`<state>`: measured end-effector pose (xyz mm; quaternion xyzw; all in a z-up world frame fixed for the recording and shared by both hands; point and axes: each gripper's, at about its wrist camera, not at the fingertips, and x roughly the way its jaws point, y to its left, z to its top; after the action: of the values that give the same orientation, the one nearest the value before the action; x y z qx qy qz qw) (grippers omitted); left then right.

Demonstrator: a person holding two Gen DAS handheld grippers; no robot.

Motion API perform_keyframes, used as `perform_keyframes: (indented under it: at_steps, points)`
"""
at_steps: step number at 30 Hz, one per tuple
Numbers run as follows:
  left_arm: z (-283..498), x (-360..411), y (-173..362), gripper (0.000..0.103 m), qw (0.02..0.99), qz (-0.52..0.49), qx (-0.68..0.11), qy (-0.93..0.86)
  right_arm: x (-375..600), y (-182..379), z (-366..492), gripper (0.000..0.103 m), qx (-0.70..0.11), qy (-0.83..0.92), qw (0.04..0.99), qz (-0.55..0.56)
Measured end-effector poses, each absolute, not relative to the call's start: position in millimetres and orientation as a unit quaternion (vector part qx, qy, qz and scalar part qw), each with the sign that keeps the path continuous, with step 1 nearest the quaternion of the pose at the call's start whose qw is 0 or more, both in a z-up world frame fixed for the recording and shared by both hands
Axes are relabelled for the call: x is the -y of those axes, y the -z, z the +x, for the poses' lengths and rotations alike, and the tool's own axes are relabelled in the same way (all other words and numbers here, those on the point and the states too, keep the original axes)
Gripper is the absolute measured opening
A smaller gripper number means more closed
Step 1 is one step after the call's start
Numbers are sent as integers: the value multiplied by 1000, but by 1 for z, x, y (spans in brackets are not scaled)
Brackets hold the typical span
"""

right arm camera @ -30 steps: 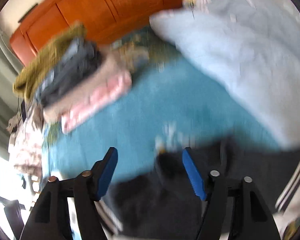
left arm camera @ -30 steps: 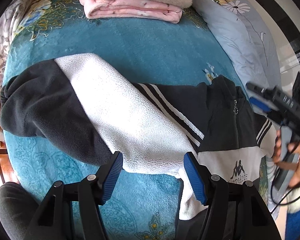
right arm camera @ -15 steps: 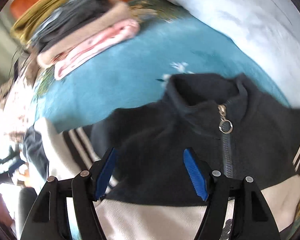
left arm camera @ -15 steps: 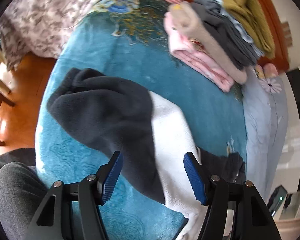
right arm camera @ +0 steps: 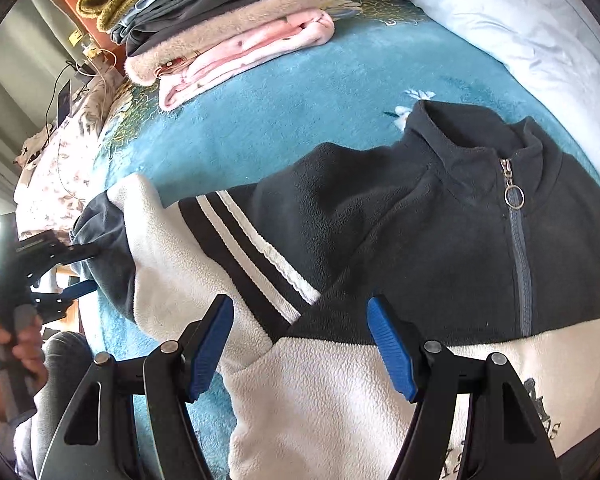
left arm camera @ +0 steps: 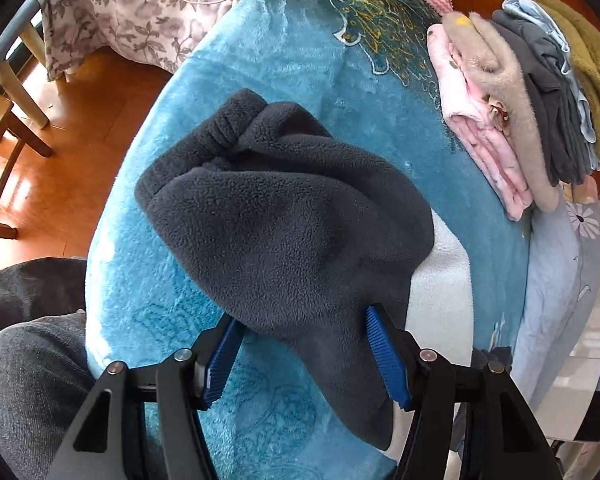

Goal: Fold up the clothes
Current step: 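Grasp the black sleeve cuff with the left gripper and lift it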

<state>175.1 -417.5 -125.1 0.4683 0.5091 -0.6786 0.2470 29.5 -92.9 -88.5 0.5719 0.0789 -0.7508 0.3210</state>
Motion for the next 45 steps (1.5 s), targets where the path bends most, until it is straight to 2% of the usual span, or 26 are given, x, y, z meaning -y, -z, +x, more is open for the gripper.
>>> perform_keyframes:
  at_steps: [7, 9, 14, 17, 26, 32, 35, 40, 45]
  points:
    - [167, 413, 119, 63, 254, 475, -479, 693, 87, 85, 29, 71, -78, 748, 315, 578]
    - [165, 412, 118, 56, 258, 476, -474, 694, 88, 85, 30, 71, -77, 747, 315, 580]
    - [162, 412, 115, 22, 237, 469, -484, 700, 93, 86, 34, 71, -83, 743, 320, 582]
    - [160, 407, 104, 17, 230, 463, -469, 716, 96, 86, 36, 71, -85, 741, 322, 582]
    - [121, 370, 33, 15, 181, 446, -360, 799, 86, 80, 34, 71, -66, 748, 319, 578]
    - [67, 284, -32, 15, 67, 431, -240, 867, 54, 70, 23, 71, -38, 768, 293, 568]
    - [46, 230, -48, 15, -3, 437, -207, 875, 23, 66, 13, 71, -11, 781, 265, 566]
    - [24, 138, -52, 15, -97, 465, -155, 867, -35, 67, 3, 71, 37, 795, 212, 567]
    - [7, 72, -17, 15, -135, 526, -102, 833, -77, 74, 4, 71, 60, 797, 169, 576]
